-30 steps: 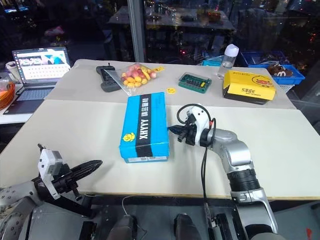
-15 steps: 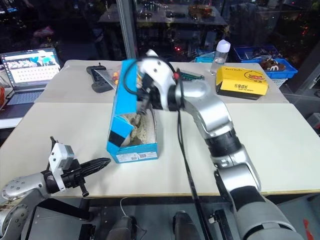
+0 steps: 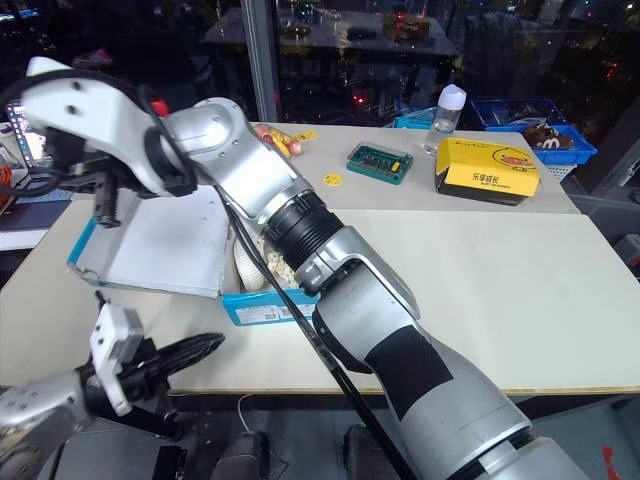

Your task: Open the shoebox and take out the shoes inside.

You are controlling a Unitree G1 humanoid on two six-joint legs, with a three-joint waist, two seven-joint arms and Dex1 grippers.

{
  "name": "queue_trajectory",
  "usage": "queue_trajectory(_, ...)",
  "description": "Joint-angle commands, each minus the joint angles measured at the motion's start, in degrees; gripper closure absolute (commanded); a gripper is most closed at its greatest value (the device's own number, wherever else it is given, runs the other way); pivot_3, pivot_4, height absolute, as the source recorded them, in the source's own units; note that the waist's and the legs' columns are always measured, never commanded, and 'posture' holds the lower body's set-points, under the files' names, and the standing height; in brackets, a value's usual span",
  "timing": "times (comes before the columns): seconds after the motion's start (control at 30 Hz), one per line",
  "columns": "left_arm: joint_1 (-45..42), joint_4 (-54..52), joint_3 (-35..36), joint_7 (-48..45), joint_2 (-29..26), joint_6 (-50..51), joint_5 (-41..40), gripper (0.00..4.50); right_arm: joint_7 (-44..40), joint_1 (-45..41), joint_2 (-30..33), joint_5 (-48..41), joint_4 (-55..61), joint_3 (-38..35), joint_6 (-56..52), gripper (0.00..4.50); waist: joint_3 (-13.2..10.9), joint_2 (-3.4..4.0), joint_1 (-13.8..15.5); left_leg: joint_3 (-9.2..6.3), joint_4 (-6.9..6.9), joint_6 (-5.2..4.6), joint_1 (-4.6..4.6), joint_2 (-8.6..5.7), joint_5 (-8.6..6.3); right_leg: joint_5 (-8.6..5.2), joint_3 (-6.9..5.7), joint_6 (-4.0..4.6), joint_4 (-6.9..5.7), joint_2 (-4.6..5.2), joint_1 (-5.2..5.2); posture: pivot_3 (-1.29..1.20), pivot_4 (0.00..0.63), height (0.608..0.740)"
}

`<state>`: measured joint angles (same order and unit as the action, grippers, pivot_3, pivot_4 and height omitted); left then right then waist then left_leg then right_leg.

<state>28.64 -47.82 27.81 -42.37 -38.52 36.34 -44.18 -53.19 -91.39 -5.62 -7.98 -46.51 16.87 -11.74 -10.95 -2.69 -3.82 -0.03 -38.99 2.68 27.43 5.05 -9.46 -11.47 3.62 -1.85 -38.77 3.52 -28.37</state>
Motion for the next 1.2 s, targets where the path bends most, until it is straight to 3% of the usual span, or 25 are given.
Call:
queue_trajectory(0.03,3.6,-5.8,8.2,1.8,-0.4,0.1,-3.9,4.42,-1.8,2.9,4.8,-0.7,2.1,-3.8,0.0,4.5,0.0,0.02,0.3,0.0,0.0,0.01,-0.02,0.0,0.0,0.0,-0.05,0.0,0.05,0.03,-0.12,0.0,0.15,0.664)
queue_trajectory(0.2,-1.2,-3.8,22.0,4.8,-7.9,1.7,-16.9,4.42,-4.5,8.3,11.9,-4.1,12.8,-7.7,-8.0,4.5,0.0,0.07,0.7,-0.07,0.14,0.01,0.02,0.02,-0.01,0.02,-0.19,0.03,0.19,0.03,-0.04,0.0,0.15,0.664)
queue_trajectory(0.3,-6.8,3.4,25.3,4.0,-13.9,2.7,-19.9,4.42,-5.3,11.7,15.9,-4.9,19.0,-8.3,-13.4,4.5,-0.1,0.12,0.4,-0.07,0.13,0.0,-0.04,0.01,0.0,0.02,-0.18,0.03,0.16,0.01,0.02,0.0,0.15,0.664)
queue_trajectory(0.53,-20.7,21.7,8.7,-8.8,-25.1,-0.6,-10.3,4.42,-8.6,21.6,23.8,-0.9,30.7,-0.6,-19.0,4.5,-0.2,0.31,0.1,-0.06,0.13,-0.04,-0.16,0.0,0.02,-0.03,-0.16,0.11,-0.31,-0.07,-0.07,0.0,0.15,0.664)
queue_trajectory(0.67,-30.0,31.3,-0.5,-14.1,-27.1,-3.5,-4.0,4.42,-10.8,23.2,24.9,1.2,32.3,3.8,-18.9,4.5,-0.2,0.39,-0.7,-0.05,0.12,-0.32,-0.14,0.0,0.2,-0.02,-0.12,0.1,-0.37,-0.12,-0.16,0.0,0.15,0.664)
queue_trajectory(0.7,-32.0,33.0,-2.4,-14.9,-27.0,-3.9,-2.9,4.5,-11.2,23.3,25.0,2.0,32.3,4.9,-18.5,3.95,-0.2,0.4,-0.6,-0.05,0.12,-0.57,-0.15,0.01,0.35,-0.02,-0.11,0.1,-0.4,-0.13,-0.2,0.0,0.15,0.664)
queue_trajectory(0.9,-42.9,39.9,-10.8,-18.1,-23.4,-5.2,1.2,4.5,-13.1,21.0,24.5,4.0,30.4,7.2,-18.5,2.09,-0.2,0.41,-0.1,-0.04,0.1,-0.57,-0.13,0.01,0.35,-0.02,-0.12,0.1,-0.47,-0.12,-0.22,0.0,0.15,0.664)
queue_trajectory(1.1,-46.4,39.9,-13.0,-17.3,-18.8,-4.3,2.8,4.5,-15.4,20.5,24.6,6.5,28.9,9.7,-16.9,0.06,-0.2,0.38,0.1,-0.03,0.06,-0.58,-0.11,0.02,0.36,-0.03,-0.12,0.08,-0.47,-0.12,-0.15,0.0,0.15,0.664)
queue_trajectory(1.2,-46.3,39.4,-12.3,-16.7,-17.8,-3.7,2.9,4.5,-17.0,20.9,24.8,8.5,28.0,12.2,-15.1,0.06,-0.2,0.37,0.0,-0.04,0.06,-0.58,-0.11,0.02,0.36,-0.03,-0.12,0.08,-0.47,-0.12,-0.16,0.0,0.15,0.664)
